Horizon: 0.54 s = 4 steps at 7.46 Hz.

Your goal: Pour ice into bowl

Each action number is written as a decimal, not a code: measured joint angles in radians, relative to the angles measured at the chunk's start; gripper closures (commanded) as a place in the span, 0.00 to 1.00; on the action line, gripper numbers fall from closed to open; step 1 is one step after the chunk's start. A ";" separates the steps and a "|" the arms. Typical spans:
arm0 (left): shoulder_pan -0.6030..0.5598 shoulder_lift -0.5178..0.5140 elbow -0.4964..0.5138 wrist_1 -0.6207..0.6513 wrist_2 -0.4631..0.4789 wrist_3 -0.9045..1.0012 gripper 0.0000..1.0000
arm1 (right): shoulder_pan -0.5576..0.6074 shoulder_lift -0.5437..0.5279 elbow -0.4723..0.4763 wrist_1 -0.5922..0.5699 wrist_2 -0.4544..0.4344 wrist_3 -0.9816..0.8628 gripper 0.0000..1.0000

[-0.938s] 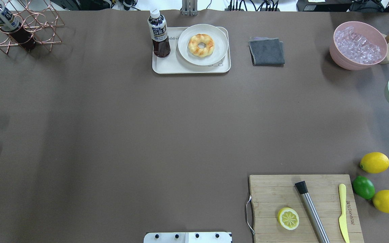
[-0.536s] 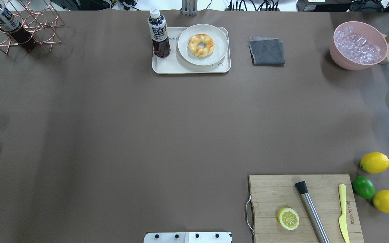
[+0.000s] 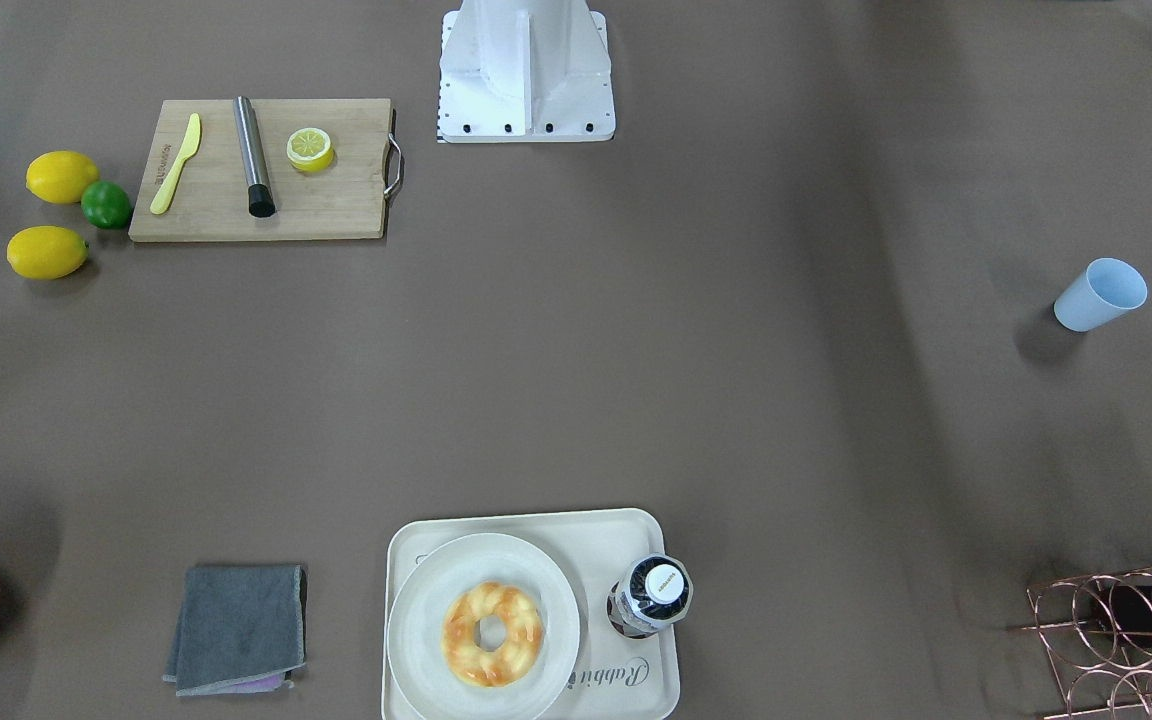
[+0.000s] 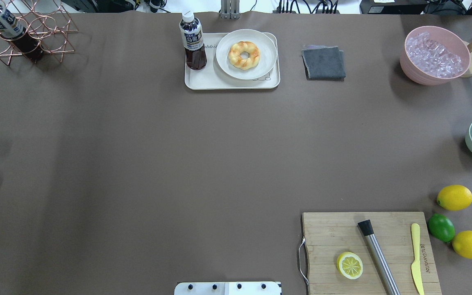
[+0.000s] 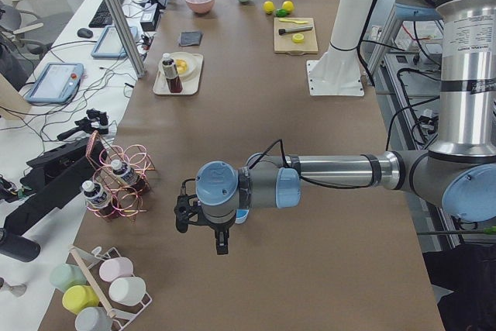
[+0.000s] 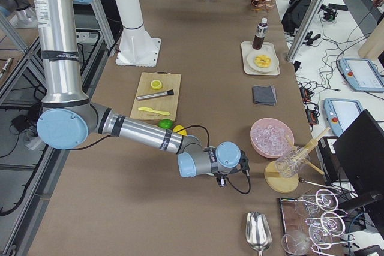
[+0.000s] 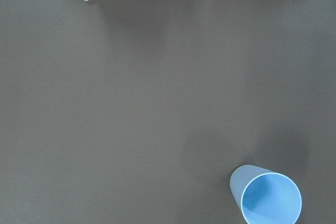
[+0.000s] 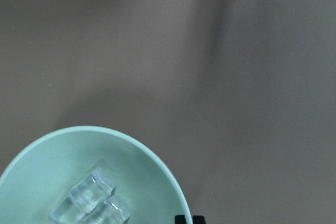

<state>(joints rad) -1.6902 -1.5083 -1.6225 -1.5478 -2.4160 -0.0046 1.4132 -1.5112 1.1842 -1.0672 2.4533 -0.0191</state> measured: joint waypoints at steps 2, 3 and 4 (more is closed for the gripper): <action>0.000 0.000 0.000 0.000 0.001 0.000 0.03 | -0.004 -0.005 -0.013 0.023 -0.003 0.001 0.41; 0.000 0.000 0.001 0.001 0.001 0.000 0.03 | -0.005 -0.002 -0.009 0.020 -0.008 0.002 0.36; 0.000 -0.001 0.001 0.001 0.001 0.000 0.03 | -0.005 0.011 0.000 -0.004 -0.016 0.002 0.17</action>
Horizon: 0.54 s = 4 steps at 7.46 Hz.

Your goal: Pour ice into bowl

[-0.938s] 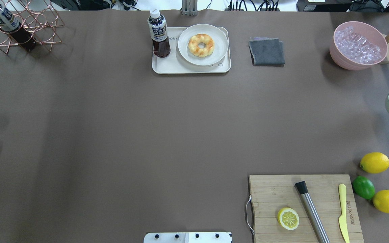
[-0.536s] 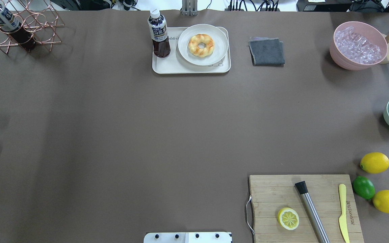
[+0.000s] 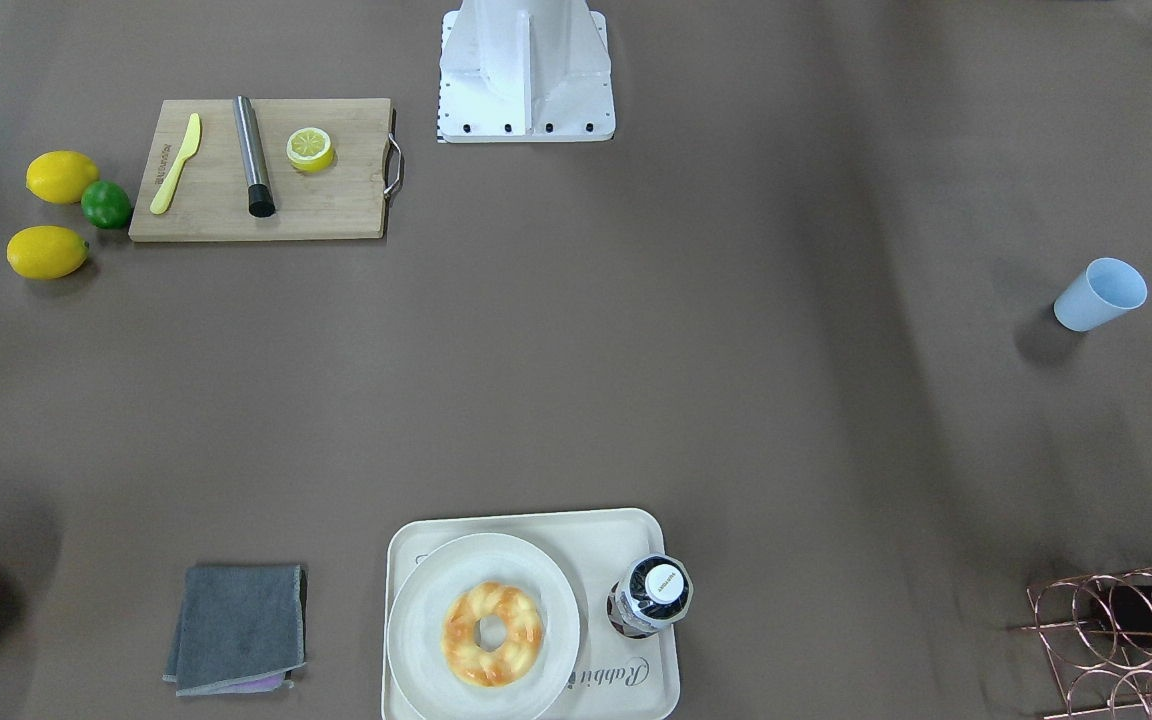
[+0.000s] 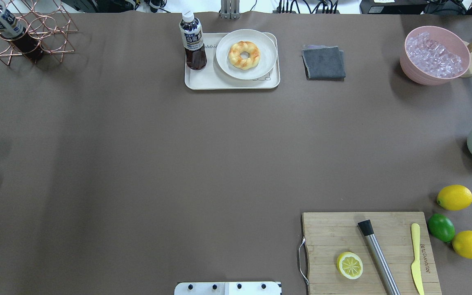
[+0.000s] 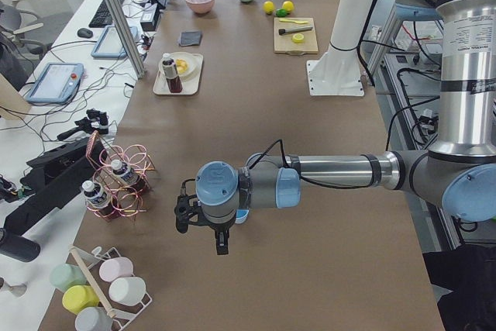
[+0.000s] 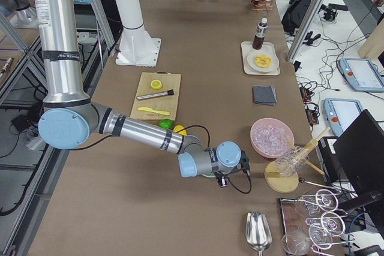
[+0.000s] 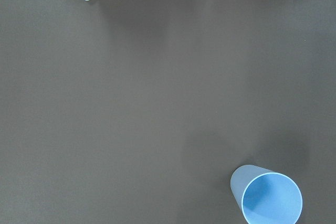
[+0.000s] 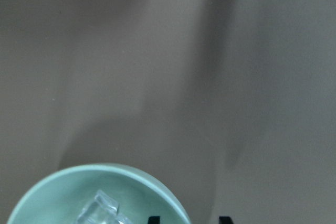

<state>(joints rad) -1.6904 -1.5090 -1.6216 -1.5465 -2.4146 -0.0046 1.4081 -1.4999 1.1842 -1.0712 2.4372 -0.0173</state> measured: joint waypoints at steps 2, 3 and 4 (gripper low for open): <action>0.000 0.000 -0.002 0.000 -0.001 0.000 0.03 | 0.021 0.036 0.048 -0.095 -0.007 -0.007 0.10; 0.000 0.000 -0.003 0.000 -0.001 0.000 0.03 | 0.041 0.055 0.070 -0.134 -0.009 -0.009 0.02; 0.000 0.000 -0.004 0.000 -0.001 0.000 0.03 | 0.056 0.065 0.106 -0.166 -0.018 -0.006 0.01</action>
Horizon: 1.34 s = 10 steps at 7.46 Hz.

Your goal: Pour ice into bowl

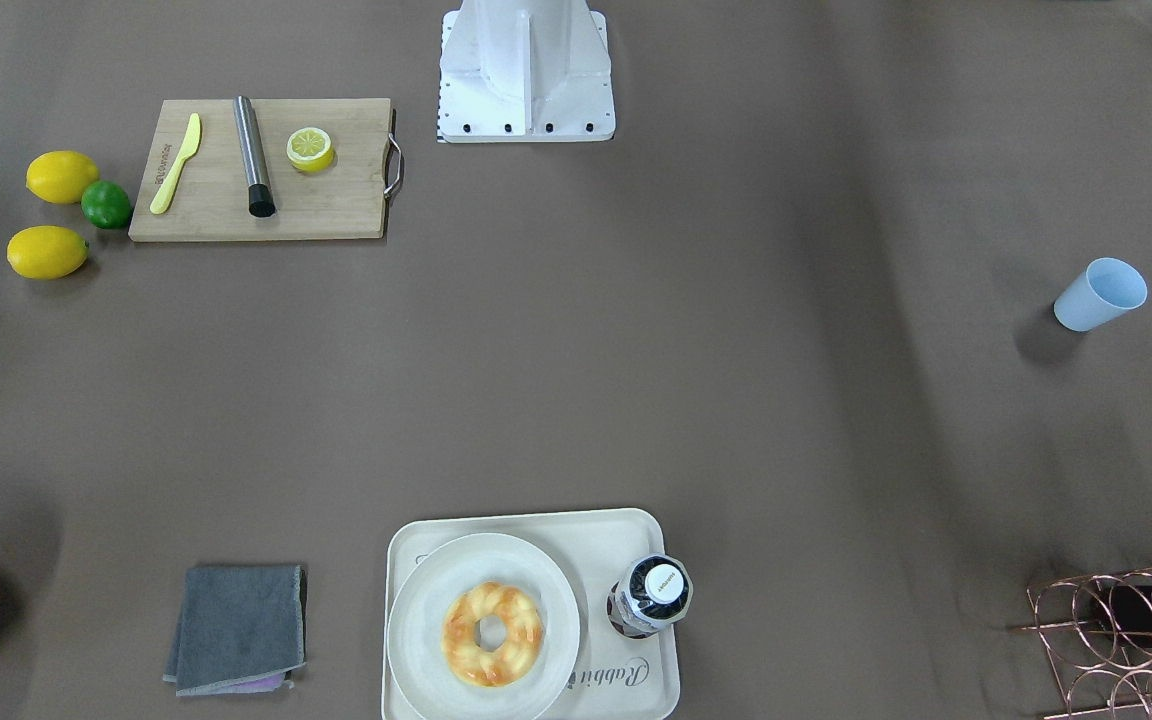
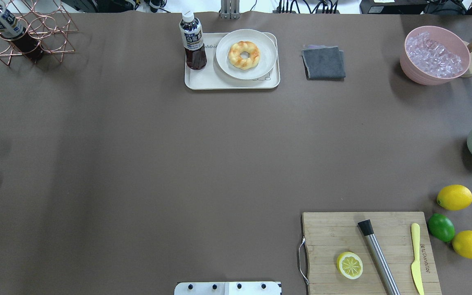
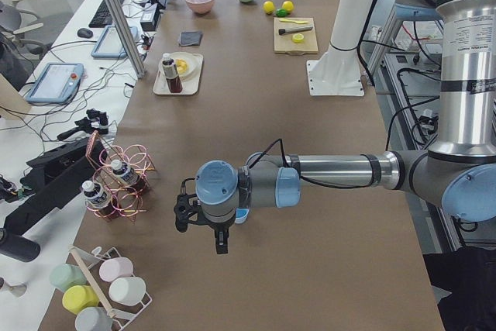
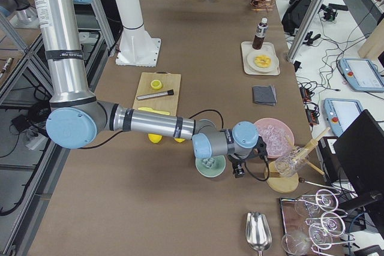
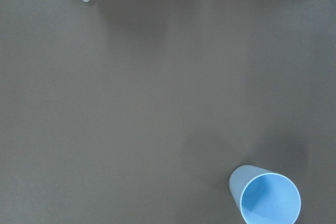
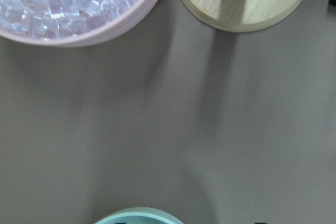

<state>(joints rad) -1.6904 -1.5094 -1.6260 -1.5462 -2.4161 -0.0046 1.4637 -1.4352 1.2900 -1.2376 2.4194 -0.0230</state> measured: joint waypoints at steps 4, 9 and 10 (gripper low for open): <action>-0.001 0.002 0.000 -0.001 -0.003 0.000 0.03 | 0.078 0.005 0.139 -0.055 -0.068 0.076 0.01; -0.001 0.000 -0.006 0.000 -0.006 0.000 0.03 | 0.144 0.082 0.296 -0.339 -0.103 0.085 0.01; -0.001 0.000 -0.006 0.000 -0.004 0.000 0.03 | 0.146 0.079 0.325 -0.368 -0.106 0.096 0.01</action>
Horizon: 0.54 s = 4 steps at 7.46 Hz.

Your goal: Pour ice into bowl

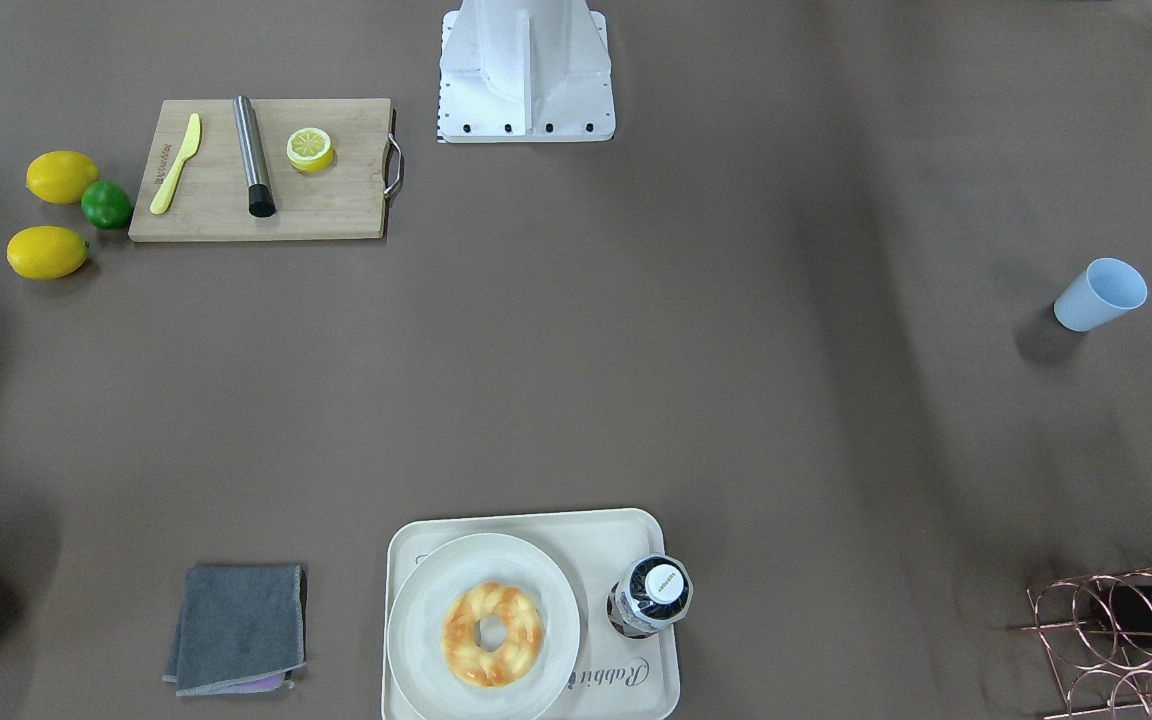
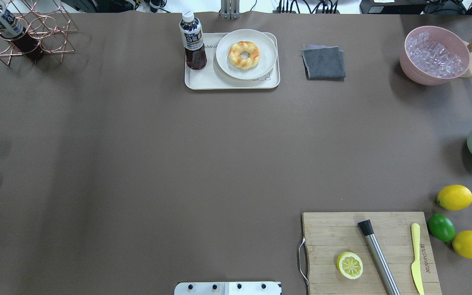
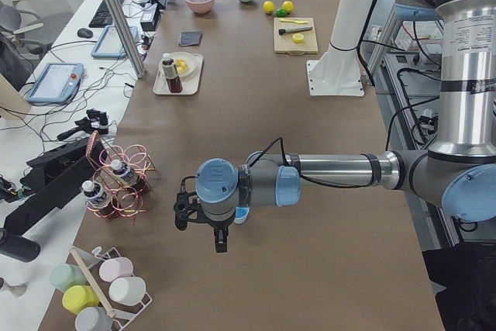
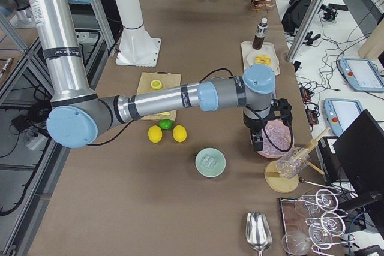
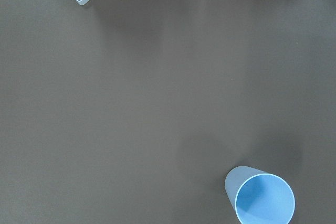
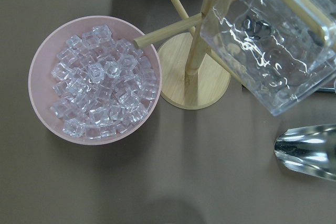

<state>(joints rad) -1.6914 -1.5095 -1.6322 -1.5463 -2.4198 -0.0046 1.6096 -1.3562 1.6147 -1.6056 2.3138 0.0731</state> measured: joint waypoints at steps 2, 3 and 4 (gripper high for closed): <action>0.000 0.001 0.001 -0.002 0.003 0.001 0.03 | 0.001 -0.035 0.045 -0.016 0.003 0.021 0.01; 0.000 0.001 0.001 -0.002 0.003 0.002 0.03 | 0.001 -0.053 0.055 -0.016 0.006 0.024 0.01; 0.000 0.002 0.000 -0.001 0.003 0.010 0.03 | 0.000 -0.071 0.053 -0.012 0.007 0.020 0.01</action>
<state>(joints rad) -1.6913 -1.5073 -1.6324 -1.5476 -2.4168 0.0056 1.6096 -1.4275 1.6673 -1.6177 2.3206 0.0929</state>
